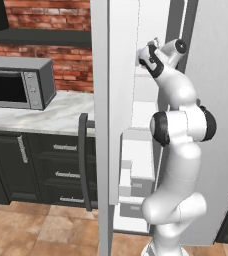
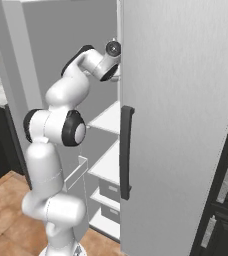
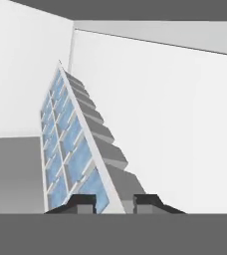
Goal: The ice cube tray has been filled with water. Take the tray and place it in the freezer to make ice. Close the freezer door after placing the tray.
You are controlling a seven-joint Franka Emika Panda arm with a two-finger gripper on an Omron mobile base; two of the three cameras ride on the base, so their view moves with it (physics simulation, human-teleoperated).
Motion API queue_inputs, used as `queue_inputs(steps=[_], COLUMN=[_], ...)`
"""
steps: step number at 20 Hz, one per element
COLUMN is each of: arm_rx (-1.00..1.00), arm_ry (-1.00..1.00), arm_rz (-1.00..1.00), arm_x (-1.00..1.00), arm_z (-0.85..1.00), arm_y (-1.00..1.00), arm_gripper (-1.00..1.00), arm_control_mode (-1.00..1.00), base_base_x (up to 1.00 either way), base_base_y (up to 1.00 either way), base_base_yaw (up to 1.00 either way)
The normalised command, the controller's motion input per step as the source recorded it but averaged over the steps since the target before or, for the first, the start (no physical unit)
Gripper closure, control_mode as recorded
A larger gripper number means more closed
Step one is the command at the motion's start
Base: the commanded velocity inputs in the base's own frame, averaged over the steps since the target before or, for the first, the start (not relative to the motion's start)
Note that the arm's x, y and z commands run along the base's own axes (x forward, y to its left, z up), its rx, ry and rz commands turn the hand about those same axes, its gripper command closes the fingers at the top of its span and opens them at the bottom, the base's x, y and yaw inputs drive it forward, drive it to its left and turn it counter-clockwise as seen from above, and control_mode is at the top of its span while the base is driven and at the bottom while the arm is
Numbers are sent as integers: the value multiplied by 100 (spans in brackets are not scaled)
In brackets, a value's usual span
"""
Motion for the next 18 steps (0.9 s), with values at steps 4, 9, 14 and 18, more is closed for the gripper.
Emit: queue_inputs(steps=[4, 9, 14, 18], arm_rx=[-2, -10, -12, -5], arm_ry=[5, 0, -4, -7], arm_rz=[0, 4, 7, 0], arm_x=[22, -13, -46, -96], arm_z=[0, 0, 9, 7], arm_y=[7, 38, 30, -5], arm_gripper=[-100, -100, -100, -100], arm_control_mode=[-100, -100, -100, -100], base_base_x=[0, 0, 0, 0], base_base_y=[0, 0, 0, 0], base_base_yaw=[0, 0, 0, 0])
